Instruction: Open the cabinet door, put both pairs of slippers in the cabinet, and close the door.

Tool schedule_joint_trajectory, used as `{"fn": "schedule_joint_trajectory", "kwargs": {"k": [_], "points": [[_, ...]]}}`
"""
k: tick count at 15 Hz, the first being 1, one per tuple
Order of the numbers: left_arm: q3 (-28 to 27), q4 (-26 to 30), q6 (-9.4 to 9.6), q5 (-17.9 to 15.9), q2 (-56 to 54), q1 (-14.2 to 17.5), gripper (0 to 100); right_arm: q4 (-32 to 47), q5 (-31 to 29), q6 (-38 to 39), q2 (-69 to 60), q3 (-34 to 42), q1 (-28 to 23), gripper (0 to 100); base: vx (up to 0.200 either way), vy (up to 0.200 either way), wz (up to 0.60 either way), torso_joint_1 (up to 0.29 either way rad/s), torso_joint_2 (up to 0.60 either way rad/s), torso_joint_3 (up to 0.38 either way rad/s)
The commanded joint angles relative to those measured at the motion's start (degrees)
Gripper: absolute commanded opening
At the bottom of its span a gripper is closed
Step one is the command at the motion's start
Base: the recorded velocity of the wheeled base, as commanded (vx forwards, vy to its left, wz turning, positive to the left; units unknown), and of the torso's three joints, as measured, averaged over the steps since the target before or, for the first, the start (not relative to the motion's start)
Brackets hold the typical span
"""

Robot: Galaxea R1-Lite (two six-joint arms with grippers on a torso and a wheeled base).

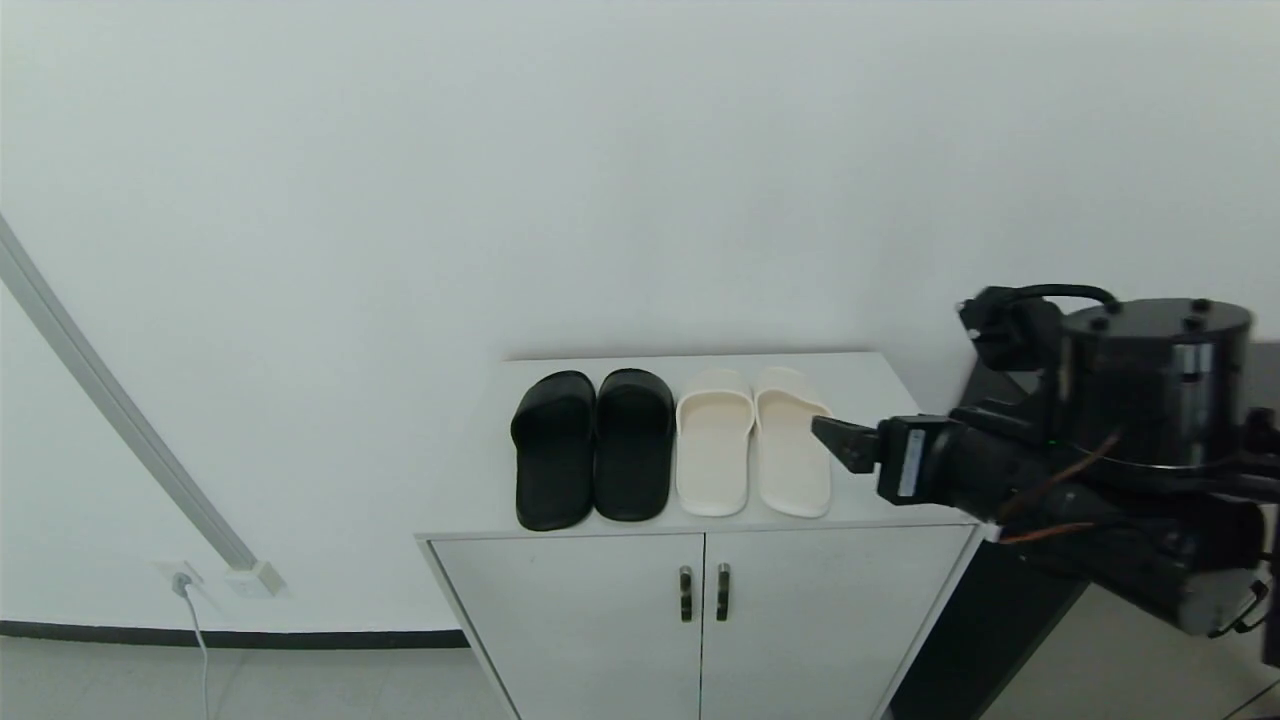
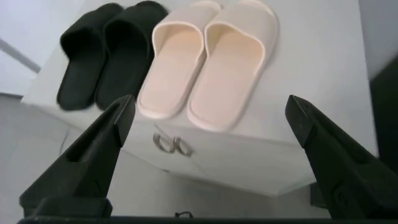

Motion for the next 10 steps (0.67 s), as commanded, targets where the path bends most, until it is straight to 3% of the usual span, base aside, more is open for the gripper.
{"fn": "schedule_joint_trajectory", "kwargs": {"k": [1, 8, 10], "points": [[0.0, 0.0, -0.04, 0.0, 0.1, 0.0, 0, -0.4, -5.5, 0.4, 12.9, -8.9, 1.6, 100, 0.000, 0.000, 0.00, 0.000, 0.00, 0.000], [0.0, 0.0, -0.04, 0.0, 0.1, 0.0, 0, -0.7, -11.5, 0.4, 25.4, -18.5, 1.7, 100, 0.000, 0.000, 0.00, 0.000, 0.00, 0.000], [0.0, 0.0, -0.04, 0.0, 0.1, 0.0, 0, -1.5, -15.7, -0.8, 31.6, -24.5, 1.1, 100, 0.000, 0.000, 0.00, 0.000, 0.00, 0.000]]}}
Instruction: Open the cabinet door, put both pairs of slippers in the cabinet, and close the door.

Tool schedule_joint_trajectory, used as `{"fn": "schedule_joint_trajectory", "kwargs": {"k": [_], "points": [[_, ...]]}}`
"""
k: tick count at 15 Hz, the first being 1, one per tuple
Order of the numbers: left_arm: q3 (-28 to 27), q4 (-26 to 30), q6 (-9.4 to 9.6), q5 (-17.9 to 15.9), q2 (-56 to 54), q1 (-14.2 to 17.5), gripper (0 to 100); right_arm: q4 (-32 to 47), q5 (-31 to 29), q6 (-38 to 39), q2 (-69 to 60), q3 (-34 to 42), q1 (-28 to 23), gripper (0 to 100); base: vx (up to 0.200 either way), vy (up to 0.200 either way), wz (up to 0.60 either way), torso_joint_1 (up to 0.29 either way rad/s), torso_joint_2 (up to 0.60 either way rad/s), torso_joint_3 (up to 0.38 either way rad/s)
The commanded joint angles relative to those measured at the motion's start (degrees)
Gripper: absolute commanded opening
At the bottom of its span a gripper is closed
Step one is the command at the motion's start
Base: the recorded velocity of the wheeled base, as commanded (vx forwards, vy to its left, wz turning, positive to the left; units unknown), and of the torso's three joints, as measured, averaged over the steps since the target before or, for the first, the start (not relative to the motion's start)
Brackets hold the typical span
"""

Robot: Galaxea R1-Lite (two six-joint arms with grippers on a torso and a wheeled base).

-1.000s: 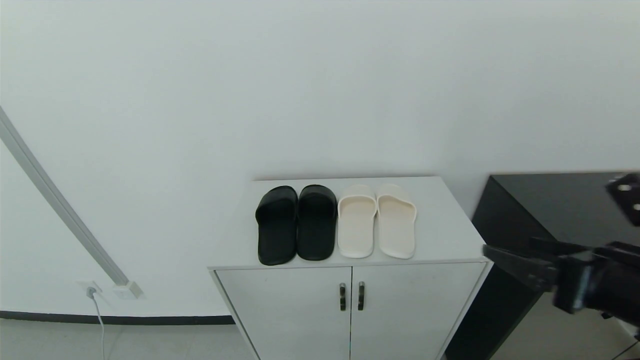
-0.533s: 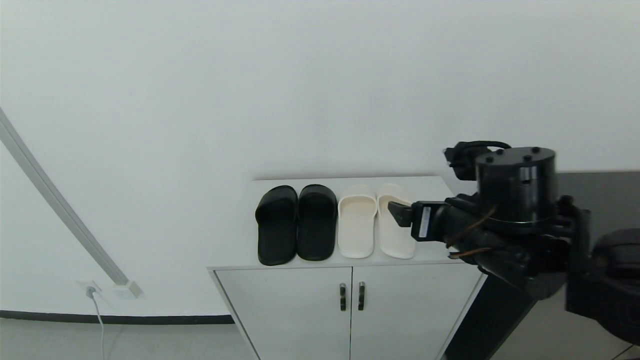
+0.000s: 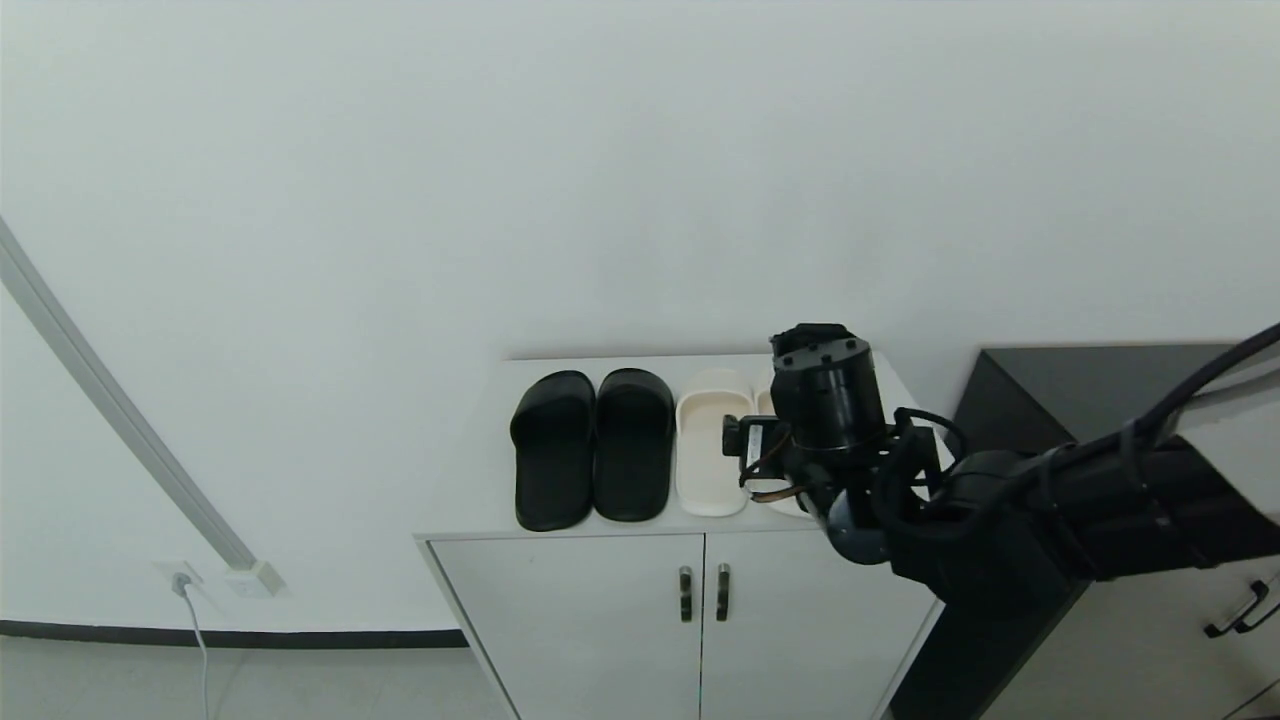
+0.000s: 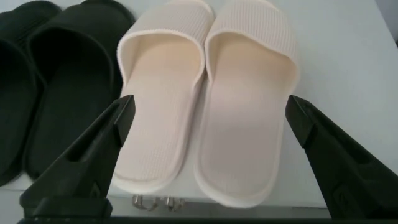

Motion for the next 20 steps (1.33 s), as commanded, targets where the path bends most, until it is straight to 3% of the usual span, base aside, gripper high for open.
{"fn": "schedule_joint_trajectory", "kwargs": {"k": [1, 20], "points": [[0.0, 0.0, -0.01, 0.0, 0.1, 0.0, 0, -0.4, -2.6, -1.1, 7.2, -5.9, -0.6, 100, 0.000, 0.000, 0.00, 0.000, 0.00, 0.000], [0.0, 0.0, -0.27, 0.0, 0.1, 0.0, 0, 0.2, -3.1, -6.1, 27.6, -33.7, -7.7, 100, 0.000, 0.000, 0.00, 0.000, 0.00, 0.000]]}}
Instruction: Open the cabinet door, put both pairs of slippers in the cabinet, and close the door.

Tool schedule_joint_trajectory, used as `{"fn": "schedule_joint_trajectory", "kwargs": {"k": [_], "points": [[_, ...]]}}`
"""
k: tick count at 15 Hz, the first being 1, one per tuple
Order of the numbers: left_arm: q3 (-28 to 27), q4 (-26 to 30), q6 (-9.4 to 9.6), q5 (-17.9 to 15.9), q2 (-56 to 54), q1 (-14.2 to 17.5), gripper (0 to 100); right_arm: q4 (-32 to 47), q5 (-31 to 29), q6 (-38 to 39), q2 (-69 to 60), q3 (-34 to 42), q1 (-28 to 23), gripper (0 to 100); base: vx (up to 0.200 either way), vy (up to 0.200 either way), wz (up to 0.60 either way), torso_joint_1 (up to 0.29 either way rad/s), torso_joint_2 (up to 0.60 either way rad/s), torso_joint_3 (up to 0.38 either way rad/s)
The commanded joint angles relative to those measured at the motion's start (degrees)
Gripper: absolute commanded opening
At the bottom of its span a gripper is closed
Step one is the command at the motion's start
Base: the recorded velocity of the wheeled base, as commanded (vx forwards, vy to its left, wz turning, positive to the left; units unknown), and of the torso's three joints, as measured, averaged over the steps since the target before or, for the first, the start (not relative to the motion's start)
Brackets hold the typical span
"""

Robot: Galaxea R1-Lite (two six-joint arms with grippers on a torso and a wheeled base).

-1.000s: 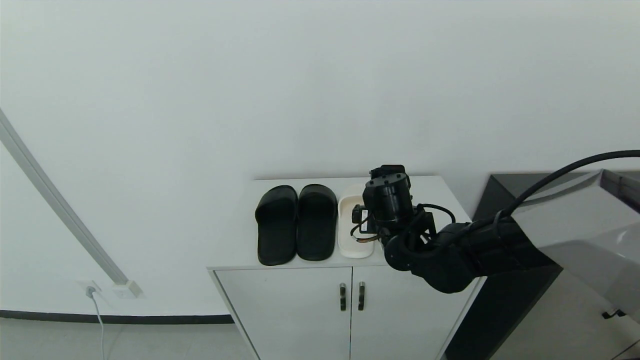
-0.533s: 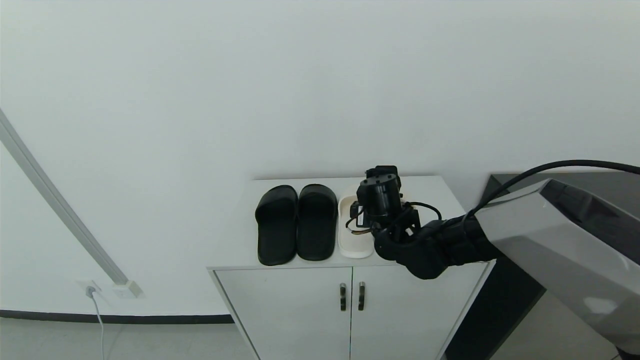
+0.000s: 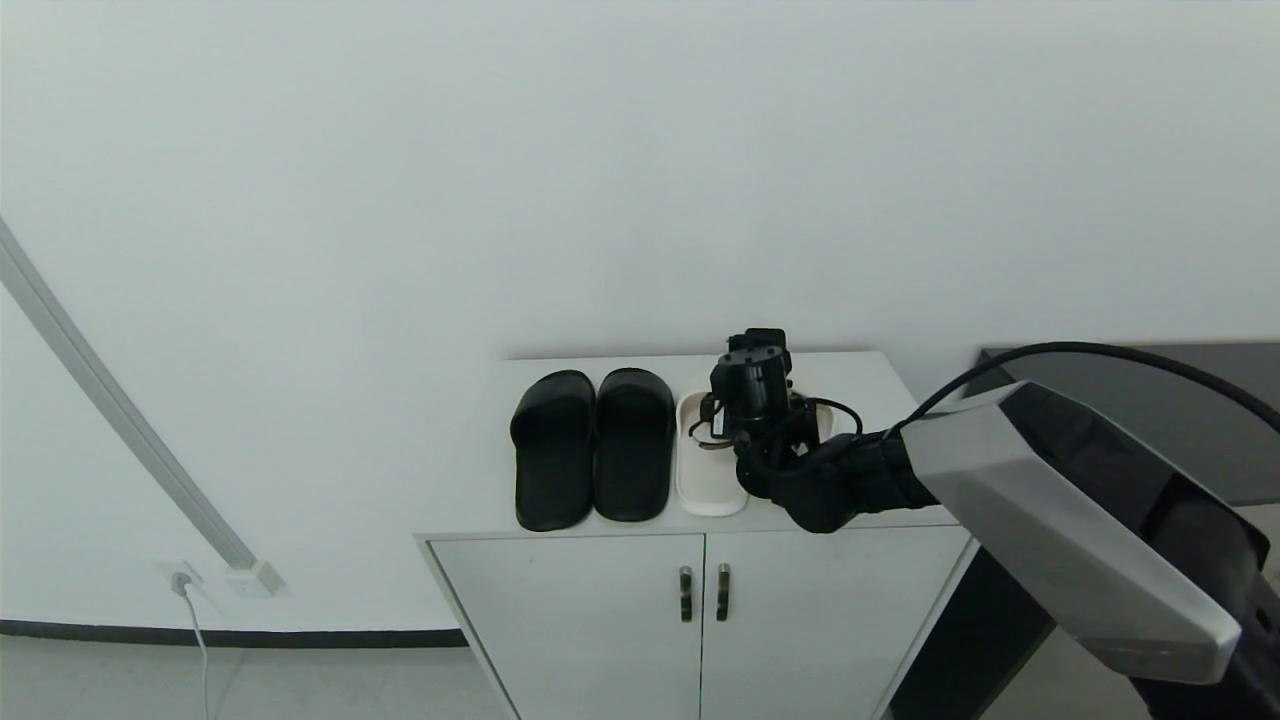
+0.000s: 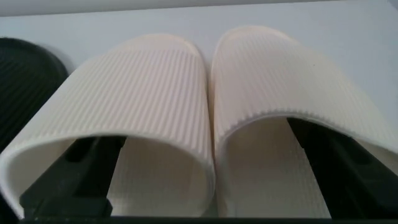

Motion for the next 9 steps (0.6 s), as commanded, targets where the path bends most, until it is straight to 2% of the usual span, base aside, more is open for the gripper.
{"fn": "schedule_joint_trajectory", "kwargs": {"k": [1, 3, 4, 9], "points": [[0.0, 0.0, -0.04, 0.0, 0.1, 0.0, 0, 0.0, 0.0, -0.2, 1.8, -2.0, -0.4, 100, 0.000, 0.000, 0.00, 0.000, 0.00, 0.000], [0.0, 0.0, -0.04, 0.0, 0.1, 0.0, 0, 0.0, 0.1, -0.4, 2.5, -3.3, -0.5, 100, 0.000, 0.000, 0.00, 0.000, 0.00, 0.000], [0.0, 0.0, -0.04, 0.0, 0.1, 0.0, 0, 0.0, 0.1, -0.4, 2.6, -3.7, -0.6, 0, 0.000, 0.000, 0.00, 0.000, 0.00, 0.000], [0.0, 0.0, -0.04, 0.0, 0.1, 0.0, 0, 0.4, 0.2, -1.1, 2.5, -3.9, -0.5, 0, 0.000, 0.000, 0.00, 0.000, 0.00, 0.000]]}}
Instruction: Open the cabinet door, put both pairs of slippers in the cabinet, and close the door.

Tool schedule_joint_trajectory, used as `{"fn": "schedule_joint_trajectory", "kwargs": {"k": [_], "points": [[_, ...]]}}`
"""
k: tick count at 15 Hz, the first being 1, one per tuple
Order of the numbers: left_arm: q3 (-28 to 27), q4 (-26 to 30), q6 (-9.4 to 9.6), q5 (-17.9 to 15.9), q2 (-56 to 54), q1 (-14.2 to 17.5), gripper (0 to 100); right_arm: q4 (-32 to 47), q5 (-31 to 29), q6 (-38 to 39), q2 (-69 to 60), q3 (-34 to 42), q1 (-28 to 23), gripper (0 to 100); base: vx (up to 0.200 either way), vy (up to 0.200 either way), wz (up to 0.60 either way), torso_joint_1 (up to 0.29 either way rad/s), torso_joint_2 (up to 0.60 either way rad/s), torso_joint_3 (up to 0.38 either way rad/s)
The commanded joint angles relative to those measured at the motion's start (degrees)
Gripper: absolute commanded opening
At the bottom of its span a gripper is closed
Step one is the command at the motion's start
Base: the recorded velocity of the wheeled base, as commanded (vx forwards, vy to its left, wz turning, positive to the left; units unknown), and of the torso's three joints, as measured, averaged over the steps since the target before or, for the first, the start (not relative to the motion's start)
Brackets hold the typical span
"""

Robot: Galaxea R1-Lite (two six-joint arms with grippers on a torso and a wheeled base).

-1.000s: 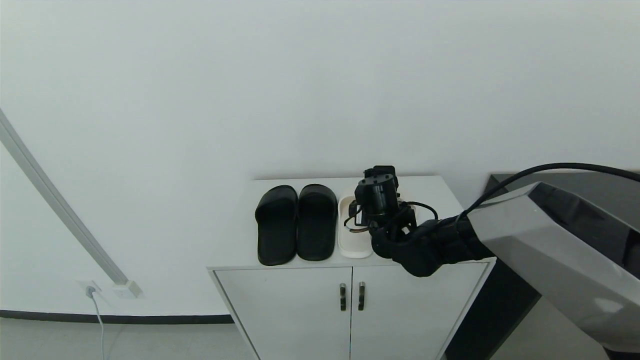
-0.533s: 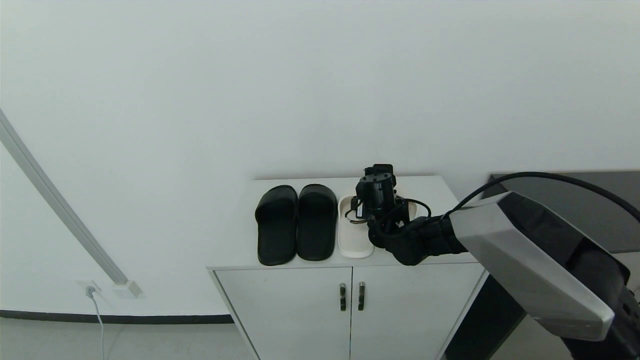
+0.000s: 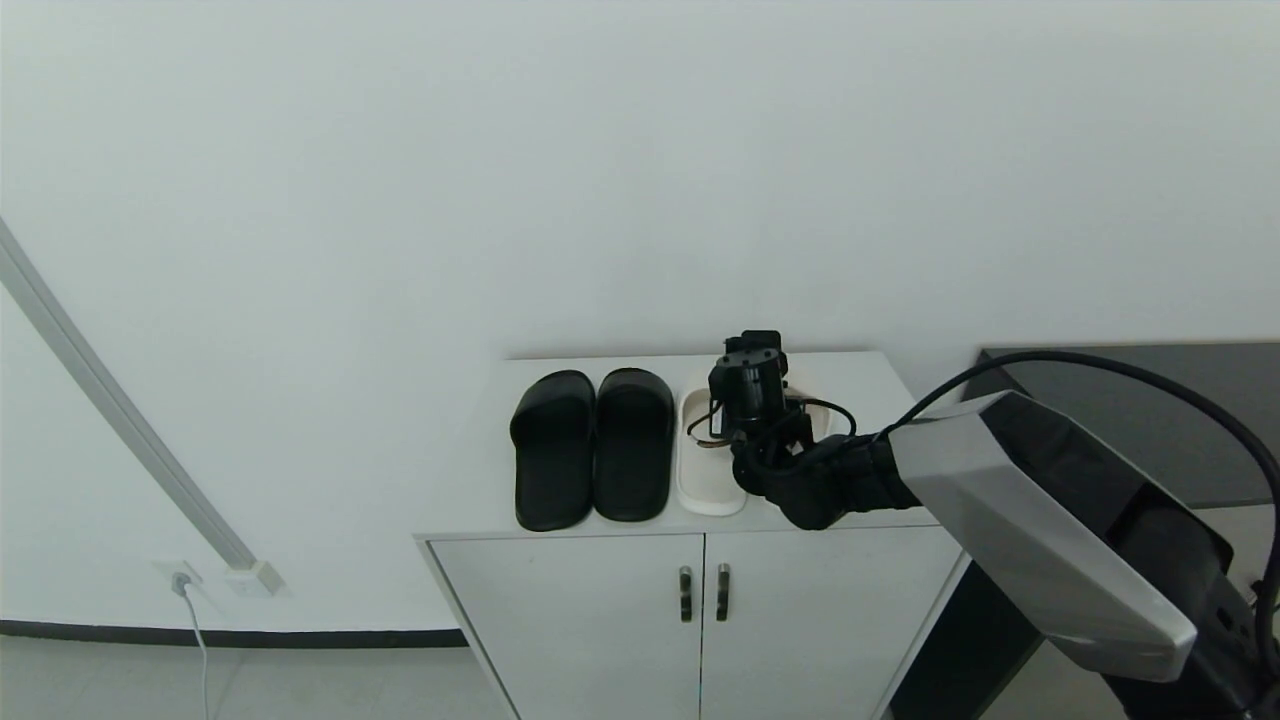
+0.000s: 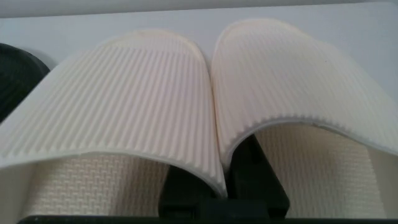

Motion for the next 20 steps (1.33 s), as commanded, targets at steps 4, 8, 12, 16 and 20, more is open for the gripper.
{"fn": "schedule_joint_trajectory", "kwargs": {"k": [4, 8, 12, 16, 20], "points": [[0.0, 0.0, -0.02, 0.0, 0.0, 0.0, 0, 0.0, -0.1, -0.4, -3.9, 1.2, 0.0, 0, 0.000, 0.000, 0.00, 0.000, 0.00, 0.000], [0.0, 0.0, -0.28, 0.0, 0.0, 0.0, 0, -0.4, 0.6, -2.6, -13.4, 10.2, 0.2, 0, 0.000, 0.000, 0.00, 0.000, 0.00, 0.000], [0.0, -0.1, -0.28, 0.0, 0.0, 0.0, 0, -3.1, 9.0, -3.2, -25.2, 27.9, 1.3, 0, 0.000, 0.000, 0.00, 0.000, 0.00, 0.000], [0.0, -0.1, -0.19, 0.1, 0.0, 0.0, 0, -15.2, 24.3, -9.6, -35.1, 47.2, 2.0, 0, 0.000, 0.000, 0.00, 0.000, 0.00, 0.000], [0.0, -0.1, -0.02, 0.0, 0.0, 0.0, 0, -21.1, 40.3, -11.5, -42.6, 60.1, 2.0, 0, 0.000, 0.000, 0.00, 0.000, 0.00, 0.000]]}}
